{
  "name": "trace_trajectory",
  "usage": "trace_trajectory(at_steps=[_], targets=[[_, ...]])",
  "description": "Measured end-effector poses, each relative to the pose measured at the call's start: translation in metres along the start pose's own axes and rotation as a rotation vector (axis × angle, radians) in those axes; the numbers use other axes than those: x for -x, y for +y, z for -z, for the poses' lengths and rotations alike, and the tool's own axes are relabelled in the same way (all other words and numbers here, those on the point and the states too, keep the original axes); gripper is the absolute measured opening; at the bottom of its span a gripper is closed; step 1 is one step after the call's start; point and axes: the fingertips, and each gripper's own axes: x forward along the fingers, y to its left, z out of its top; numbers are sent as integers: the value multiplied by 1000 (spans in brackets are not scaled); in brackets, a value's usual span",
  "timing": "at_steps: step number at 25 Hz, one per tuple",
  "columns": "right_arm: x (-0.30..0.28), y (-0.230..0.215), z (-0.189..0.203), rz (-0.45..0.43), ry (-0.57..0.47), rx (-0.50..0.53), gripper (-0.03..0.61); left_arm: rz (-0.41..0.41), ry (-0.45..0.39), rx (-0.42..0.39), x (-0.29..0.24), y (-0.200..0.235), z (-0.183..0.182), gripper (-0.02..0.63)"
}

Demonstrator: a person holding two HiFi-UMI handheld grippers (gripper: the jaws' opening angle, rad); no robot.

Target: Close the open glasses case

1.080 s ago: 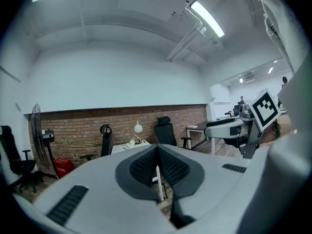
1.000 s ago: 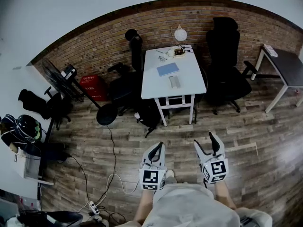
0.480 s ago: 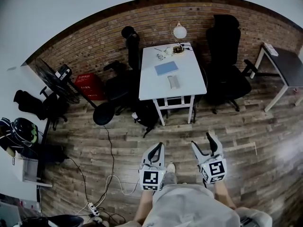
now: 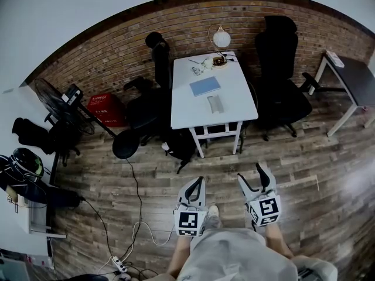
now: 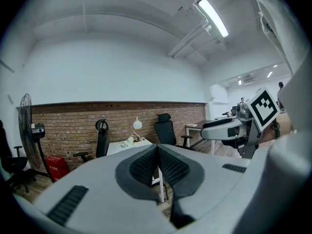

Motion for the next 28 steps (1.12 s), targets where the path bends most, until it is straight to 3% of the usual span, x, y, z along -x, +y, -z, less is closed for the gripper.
trace_trajectory(at_steps=[28], targets=[[-120, -7, -9, 106, 48, -7, 304, 104, -11, 8, -97, 103, -2, 3]])
